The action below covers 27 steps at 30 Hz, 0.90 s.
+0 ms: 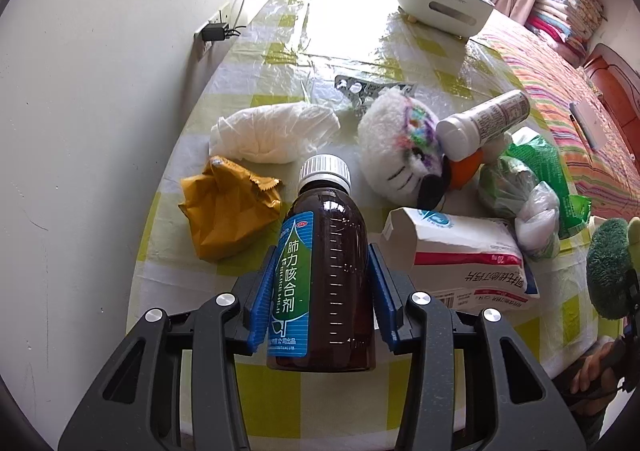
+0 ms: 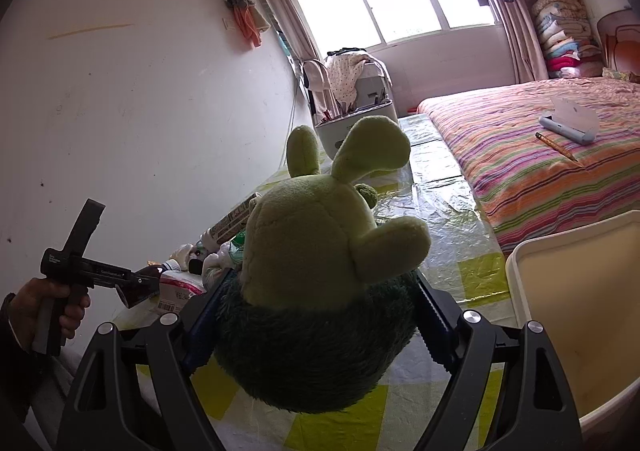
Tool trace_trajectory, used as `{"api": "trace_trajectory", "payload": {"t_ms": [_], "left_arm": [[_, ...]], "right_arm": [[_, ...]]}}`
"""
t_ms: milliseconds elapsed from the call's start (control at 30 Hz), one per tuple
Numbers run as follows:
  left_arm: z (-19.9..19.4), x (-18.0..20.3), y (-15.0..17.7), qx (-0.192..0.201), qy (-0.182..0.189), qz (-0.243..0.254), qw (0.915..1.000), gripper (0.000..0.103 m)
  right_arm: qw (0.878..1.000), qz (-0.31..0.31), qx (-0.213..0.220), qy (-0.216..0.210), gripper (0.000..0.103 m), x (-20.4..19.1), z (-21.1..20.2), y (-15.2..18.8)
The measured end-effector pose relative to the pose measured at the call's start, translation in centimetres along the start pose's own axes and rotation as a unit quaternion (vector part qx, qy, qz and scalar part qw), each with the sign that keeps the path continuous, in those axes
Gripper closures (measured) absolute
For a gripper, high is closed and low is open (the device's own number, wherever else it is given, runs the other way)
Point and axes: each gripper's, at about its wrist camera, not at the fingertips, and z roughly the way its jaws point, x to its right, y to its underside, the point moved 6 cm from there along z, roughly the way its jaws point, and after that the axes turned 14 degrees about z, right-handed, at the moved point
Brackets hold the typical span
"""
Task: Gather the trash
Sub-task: 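Carry the bottle with the left tool while the right tool drops the plush toy into the white basket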
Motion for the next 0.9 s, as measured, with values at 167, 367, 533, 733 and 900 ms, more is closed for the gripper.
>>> {"api": "trace_trajectory", "payload": {"t_ms": [167,367,533,733,900], "left_arm": [[-2.9,1.2,-2.1,0.068,-0.026,0.007,0.9973,0.062],[-6.2,4.2,-4.2,0.142,-0.031,0.022,0.9891,0.062],[-7.6,7.5,-5.4,0.174,-0.008,0.037,0.984,0.062],[-8.4,12.4,-6.5,0.194,0.027,0.064,0.9785,0.062],[-8.3,16.3,-6.9,0.2,0.051,0.083,0.9749,0.062]], "right_arm": [[1.0,0.006,0.017,0.003,0.023,0.6,-0.8,-0.7],[0.999,0.014,0.034,0.014,0.023,1.8,-1.7,-1.4],[0.998,0.029,0.044,0.024,0.023,2.9,-2.4,-1.8],[0.997,0.036,0.056,0.035,0.023,3.9,-3.2,-2.2],[0.995,0.051,0.071,0.041,0.023,5.0,-4.5,-2.7]]}}
